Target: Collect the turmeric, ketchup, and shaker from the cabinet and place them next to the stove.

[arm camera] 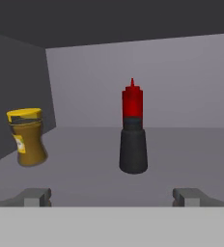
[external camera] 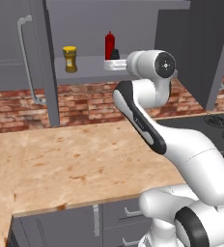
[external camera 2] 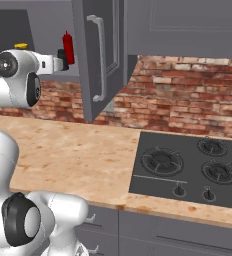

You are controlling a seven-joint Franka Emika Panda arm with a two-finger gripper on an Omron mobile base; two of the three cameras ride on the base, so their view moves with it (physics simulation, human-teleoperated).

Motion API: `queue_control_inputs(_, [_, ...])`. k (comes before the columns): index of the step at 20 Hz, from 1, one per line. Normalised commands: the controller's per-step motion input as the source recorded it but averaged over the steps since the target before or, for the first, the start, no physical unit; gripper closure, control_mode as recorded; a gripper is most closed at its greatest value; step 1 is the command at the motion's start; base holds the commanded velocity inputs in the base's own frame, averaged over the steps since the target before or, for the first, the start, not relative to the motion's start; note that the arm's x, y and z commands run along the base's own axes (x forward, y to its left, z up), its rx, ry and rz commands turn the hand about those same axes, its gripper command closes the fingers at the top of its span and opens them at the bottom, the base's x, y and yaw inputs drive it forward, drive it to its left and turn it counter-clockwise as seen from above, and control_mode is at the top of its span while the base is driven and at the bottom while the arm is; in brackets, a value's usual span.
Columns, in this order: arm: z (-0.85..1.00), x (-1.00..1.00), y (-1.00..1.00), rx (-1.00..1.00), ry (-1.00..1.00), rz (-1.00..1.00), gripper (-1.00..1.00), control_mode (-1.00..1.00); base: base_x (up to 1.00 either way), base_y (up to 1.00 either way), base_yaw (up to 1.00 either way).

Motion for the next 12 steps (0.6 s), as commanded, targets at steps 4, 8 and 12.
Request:
queue_control_inputs(4, [0.00,0.03,0.00,0.00,0.00,0.00,-1.00,-1.00,0.00,0.00,0.00])
queue_control_inputs(8, [0.00,0.00,0.00,0.00,0.00,0.00,-1.00,-1.00,0.00,0.00,0.00])
queue_control_inputs(12, [0.00,0.06,0.00,0.00,0.00,0.00,-1.00,-1.00,0.00,0.00,0.00])
